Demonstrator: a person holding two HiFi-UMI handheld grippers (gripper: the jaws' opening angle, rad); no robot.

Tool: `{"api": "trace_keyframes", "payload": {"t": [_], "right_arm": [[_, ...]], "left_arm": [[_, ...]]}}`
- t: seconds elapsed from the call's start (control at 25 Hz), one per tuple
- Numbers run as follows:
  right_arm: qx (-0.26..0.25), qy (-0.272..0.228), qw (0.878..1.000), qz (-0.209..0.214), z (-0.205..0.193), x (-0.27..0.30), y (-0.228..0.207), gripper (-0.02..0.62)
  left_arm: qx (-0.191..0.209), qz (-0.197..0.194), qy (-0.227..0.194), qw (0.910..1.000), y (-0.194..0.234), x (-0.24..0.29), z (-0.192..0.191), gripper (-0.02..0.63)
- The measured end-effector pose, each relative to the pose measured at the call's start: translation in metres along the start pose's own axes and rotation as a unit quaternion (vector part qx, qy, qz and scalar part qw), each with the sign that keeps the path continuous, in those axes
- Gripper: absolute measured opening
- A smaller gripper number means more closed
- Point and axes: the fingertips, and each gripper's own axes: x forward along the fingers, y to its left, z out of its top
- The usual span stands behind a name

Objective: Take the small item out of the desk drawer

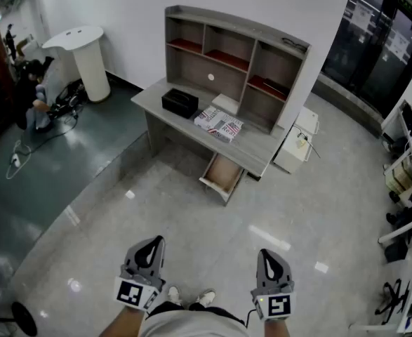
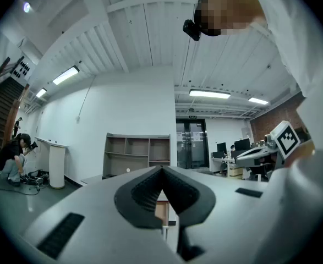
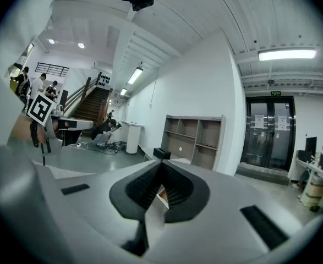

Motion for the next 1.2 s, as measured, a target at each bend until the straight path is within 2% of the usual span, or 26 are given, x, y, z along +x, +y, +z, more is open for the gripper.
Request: {"api": "trace_keyframes", "payload": {"t": [0.36,0.56,0.8,1.0,1.2], "right_arm": [[0.002,-0.002,1.000,0.015,-0.015,-0.009,0.002,0.022],[0.039,-0.003,0.999,0.038,-0.031,-0.009,0.001,0.023],[0.043,0.011,0.997,0.055,-0.043,0.012,0.011,0.023],[0.040,0.021,0.997,0.057,-0.035,0.042,0.013,0.023],[0.012,0.042,0.998,0.037,-0.024,0.090,-0.006,0.023]], "left_arm": [[0.009,0.011,0.005,0.9999,-0.009,-0.009,-0.002,0.018],[0.015,0.016,0.014,0.9997,-0.016,-0.010,-0.004,0.018],[0.026,0.030,0.034,0.9986,-0.001,-0.014,-0.017,0.018],[0.002,0.012,0.043,0.9990,0.011,0.022,-0.024,0.018],[-0.015,-0.015,0.023,0.9995,0.040,0.081,-0.024,0.018]]}}
